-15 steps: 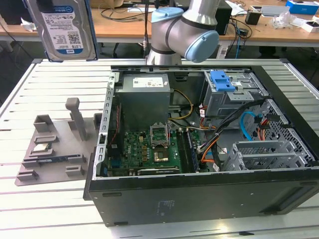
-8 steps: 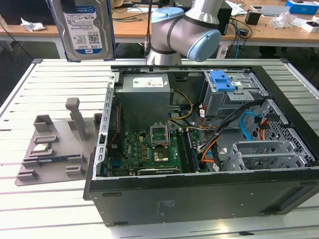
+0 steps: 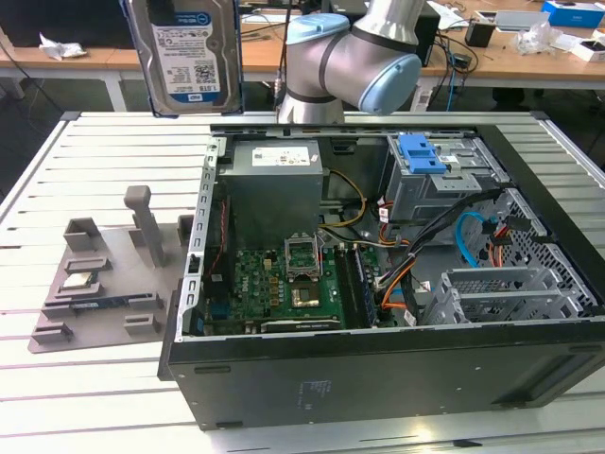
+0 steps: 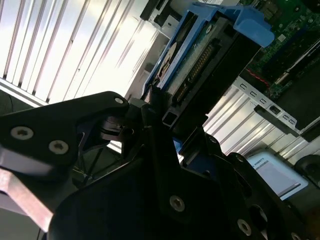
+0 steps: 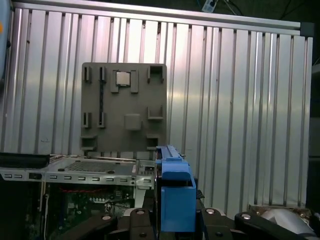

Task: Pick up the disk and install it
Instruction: 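Pick up the disk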

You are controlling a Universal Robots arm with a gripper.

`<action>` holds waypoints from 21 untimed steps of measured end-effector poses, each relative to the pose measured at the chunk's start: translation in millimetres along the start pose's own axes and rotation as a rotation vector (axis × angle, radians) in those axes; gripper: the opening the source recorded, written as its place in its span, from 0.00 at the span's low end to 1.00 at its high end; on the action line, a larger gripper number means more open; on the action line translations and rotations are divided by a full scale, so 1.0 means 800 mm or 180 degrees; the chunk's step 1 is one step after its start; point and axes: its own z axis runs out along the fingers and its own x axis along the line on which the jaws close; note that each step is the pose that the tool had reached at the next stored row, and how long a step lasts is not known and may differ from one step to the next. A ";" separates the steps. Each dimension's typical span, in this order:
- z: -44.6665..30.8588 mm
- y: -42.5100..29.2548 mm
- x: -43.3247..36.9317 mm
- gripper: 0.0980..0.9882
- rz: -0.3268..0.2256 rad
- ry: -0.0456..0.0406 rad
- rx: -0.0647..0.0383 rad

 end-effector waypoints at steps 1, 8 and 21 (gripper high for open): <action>-0.0003 -0.0045 0.000 0.30 0.0000 0.0000 0.0000; -0.0020 -0.0429 0.003 0.30 0.0000 0.0000 -0.0001; -0.0055 -0.1191 0.008 0.30 0.0000 0.0000 -0.0002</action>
